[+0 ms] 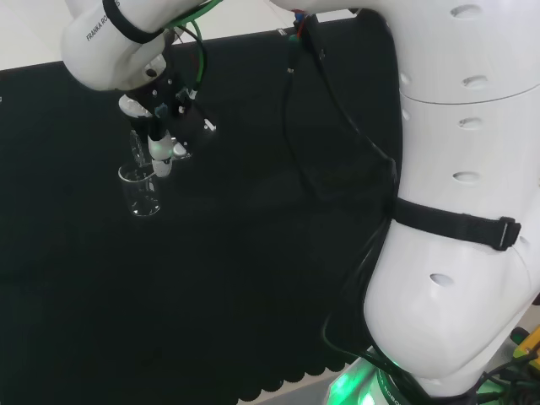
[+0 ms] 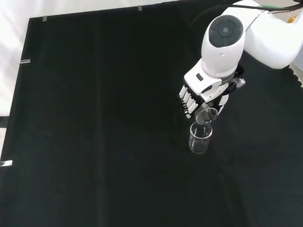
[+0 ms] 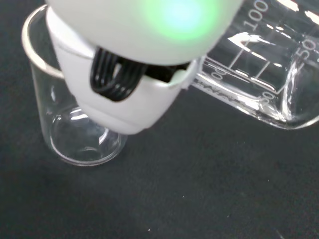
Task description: Pour the water from the handheld beaker into the one on the table.
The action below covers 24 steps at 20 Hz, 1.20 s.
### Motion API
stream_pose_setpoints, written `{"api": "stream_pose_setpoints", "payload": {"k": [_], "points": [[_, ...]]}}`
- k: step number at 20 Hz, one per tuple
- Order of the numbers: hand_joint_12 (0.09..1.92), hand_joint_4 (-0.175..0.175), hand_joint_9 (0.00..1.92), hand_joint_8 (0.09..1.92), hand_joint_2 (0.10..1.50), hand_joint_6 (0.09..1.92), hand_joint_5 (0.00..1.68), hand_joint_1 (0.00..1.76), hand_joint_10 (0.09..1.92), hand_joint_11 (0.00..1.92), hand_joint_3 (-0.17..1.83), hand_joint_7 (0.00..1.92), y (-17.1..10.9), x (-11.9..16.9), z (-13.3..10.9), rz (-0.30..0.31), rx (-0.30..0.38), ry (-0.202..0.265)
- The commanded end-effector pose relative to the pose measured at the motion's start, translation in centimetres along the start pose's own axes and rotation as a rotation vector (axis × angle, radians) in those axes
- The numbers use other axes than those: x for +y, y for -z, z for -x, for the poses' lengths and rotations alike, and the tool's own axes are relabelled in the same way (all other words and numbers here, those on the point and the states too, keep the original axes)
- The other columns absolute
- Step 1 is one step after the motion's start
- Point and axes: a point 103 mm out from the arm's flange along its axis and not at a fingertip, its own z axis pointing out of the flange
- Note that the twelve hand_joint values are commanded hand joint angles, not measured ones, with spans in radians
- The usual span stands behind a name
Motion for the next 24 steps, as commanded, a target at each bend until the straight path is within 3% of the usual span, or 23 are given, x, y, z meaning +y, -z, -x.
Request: {"api": "stream_pose_setpoints", "payload": {"k": [1, 4, 16, 17, 19, 20, 21, 22, 23, 24], "points": [[0.74, -0.175, 1.37, 0.09, 1.01, 0.44, 1.28, 1.43, 0.43, 1.19, -0.17, 1.61, 0.48, 0.07, 0.56, 0.007, -0.013, 0.001], [0.74, -0.175, 1.37, 0.09, 1.01, 0.44, 1.28, 1.43, 0.43, 1.19, -0.17, 1.61, 0.49, 0.07, 0.88, -0.029, -0.056, -0.011], [0.74, -0.175, 1.36, 0.09, 1.02, 0.44, 1.28, 1.43, 0.44, 1.19, -0.17, 1.61, 0.74, 0.34, 0.54, -0.033, -0.071, -0.018], [0.74, -0.175, 1.36, 0.09, 1.02, 0.44, 1.28, 1.43, 0.44, 1.19, -0.17, 1.61, 0.78, 0.50, 0.04, 0.015, -0.020, 0.038], [0.74, -0.175, 1.36, 0.09, 1.02, 0.44, 1.28, 1.43, 0.44, 1.19, -0.17, 1.61, 0.69, 0.32, 0.38, 0.008, -0.035, 0.020], [0.73, -0.175, 1.36, 0.09, 1.02, 0.45, 1.28, 1.43, 0.44, 1.19, -0.17, 1.61, 0.81, 0.31, 0.34, -0.010, -0.103, 0.011], [0.73, -0.175, 1.36, 0.09, 1.02, 0.45, 1.28, 1.43, 0.44, 1.19, -0.17, 1.60, 0.91, 0.43, -0.04, 0.095, -0.016, 0.085], [0.73, -0.175, 1.36, 0.09, 1.02, 0.45, 1.28, 1.43, 0.44, 1.19, -0.17, 1.60, 0.82, 0.36, 0.09, 0.083, -0.020, 0.074], [0.73, -0.175, 1.36, 0.09, 1.02, 0.45, 1.28, 1.43, 0.44, 1.19, -0.17, 1.60, 0.66, 0.26, 0.23, -0.006, -0.082, -0.014], [0.73, -0.175, 1.36, 0.09, 1.02, 0.45, 1.28, 1.43, 0.44, 1.19, -0.17, 1.60, 0.65, 0.14, 0.40, -0.011, -0.085, -0.015]]}}
